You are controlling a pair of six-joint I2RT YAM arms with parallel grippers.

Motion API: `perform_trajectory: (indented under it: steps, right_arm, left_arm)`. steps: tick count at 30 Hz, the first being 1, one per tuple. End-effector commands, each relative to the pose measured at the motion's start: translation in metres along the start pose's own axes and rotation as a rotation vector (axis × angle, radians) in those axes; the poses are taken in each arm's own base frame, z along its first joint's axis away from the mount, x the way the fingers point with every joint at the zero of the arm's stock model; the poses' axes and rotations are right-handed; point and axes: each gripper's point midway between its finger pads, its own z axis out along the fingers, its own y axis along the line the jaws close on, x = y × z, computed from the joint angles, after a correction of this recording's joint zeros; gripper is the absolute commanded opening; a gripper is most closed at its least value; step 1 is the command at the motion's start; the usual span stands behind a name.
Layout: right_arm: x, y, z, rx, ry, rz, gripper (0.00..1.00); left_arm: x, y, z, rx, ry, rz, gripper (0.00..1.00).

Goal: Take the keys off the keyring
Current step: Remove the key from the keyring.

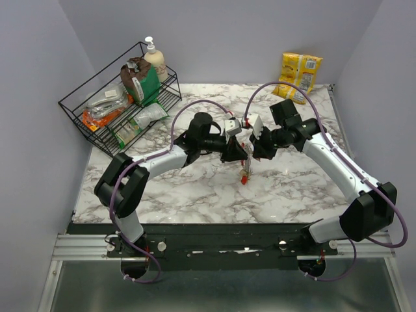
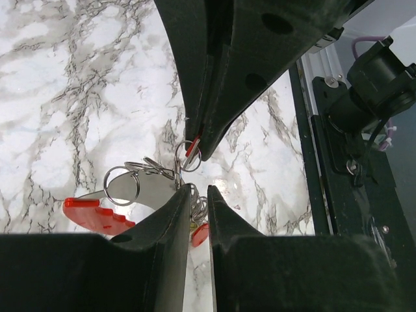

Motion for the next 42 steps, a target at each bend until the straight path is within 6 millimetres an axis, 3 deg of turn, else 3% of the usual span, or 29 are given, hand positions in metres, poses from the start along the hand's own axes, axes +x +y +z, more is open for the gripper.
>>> perform_trajectory:
  steps: [1,7,11,18,25,42]
  right_arm:
    - [-0.007,0.004,-0.006,-0.011,-0.028,-0.016,0.06]
    - [-0.002,0.004,-0.002,-0.009,-0.017,-0.011,0.06]
    - [-0.002,0.005,-0.003,-0.016,-0.022,-0.009,0.06]
    - [-0.005,0.012,-0.005,-0.041,-0.037,-0.007,0.07]
    - [-0.007,0.012,-0.004,-0.046,-0.045,0.000,0.06]
    - [-0.004,0.014,0.000,-0.063,-0.041,0.007,0.07]
  left_arm:
    - [-0.002,0.003,0.002,-0.016,0.000,0.020,0.25]
    - [-0.012,-0.007,-0.005,0.032,-0.052,0.007,0.25]
    - [-0.022,0.001,-0.009,0.005,-0.085,0.011,0.25]
    - [-0.012,0.015,-0.005,-0.040,-0.057,-0.006,0.26]
    - [-0.007,0.005,0.003,0.003,-0.041,-0.013,0.26]
    - [-0.004,0.003,0.006,0.020,-0.040,-0.022,0.27]
